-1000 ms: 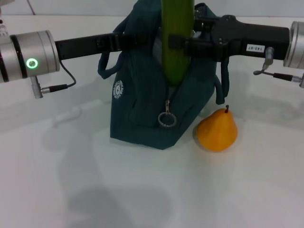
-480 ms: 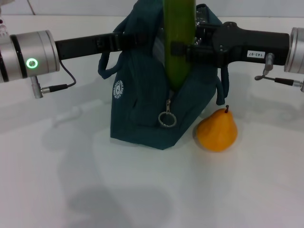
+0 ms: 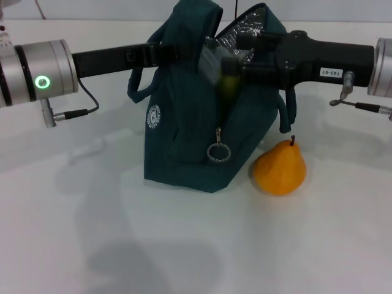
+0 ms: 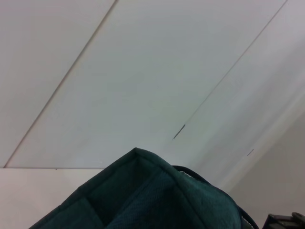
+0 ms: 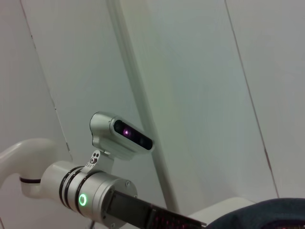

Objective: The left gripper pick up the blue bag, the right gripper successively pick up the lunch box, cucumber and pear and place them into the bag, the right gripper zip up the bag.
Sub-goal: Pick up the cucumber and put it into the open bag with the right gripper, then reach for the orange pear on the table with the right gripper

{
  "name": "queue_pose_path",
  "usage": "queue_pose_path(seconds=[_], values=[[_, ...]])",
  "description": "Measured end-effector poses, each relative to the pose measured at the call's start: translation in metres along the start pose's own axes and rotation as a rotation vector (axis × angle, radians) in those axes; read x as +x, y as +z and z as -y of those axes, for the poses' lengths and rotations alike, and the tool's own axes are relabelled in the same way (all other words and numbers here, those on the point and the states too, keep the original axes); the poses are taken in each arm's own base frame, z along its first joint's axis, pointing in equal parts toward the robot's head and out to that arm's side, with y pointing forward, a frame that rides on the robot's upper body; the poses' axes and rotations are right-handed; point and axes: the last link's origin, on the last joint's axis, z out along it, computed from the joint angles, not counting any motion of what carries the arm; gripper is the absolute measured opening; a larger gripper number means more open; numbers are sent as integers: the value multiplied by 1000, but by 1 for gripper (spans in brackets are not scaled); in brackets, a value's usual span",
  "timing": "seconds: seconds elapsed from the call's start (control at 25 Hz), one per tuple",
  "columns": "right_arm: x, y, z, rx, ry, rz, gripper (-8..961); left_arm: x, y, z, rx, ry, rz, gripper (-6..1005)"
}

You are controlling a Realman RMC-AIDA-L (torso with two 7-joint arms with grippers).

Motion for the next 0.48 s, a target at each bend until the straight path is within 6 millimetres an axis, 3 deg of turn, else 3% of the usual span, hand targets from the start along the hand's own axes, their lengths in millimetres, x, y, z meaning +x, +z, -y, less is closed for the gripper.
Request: queue_pose_path(seconds=[0.28,0.48], values=[[-2,-9,-5,-23,-8,15,723,-1,-1,0,1,-3,1,38],[-7,-50,-6,6,-40,53,722,-3,-3,1,6,-8,-2,38]])
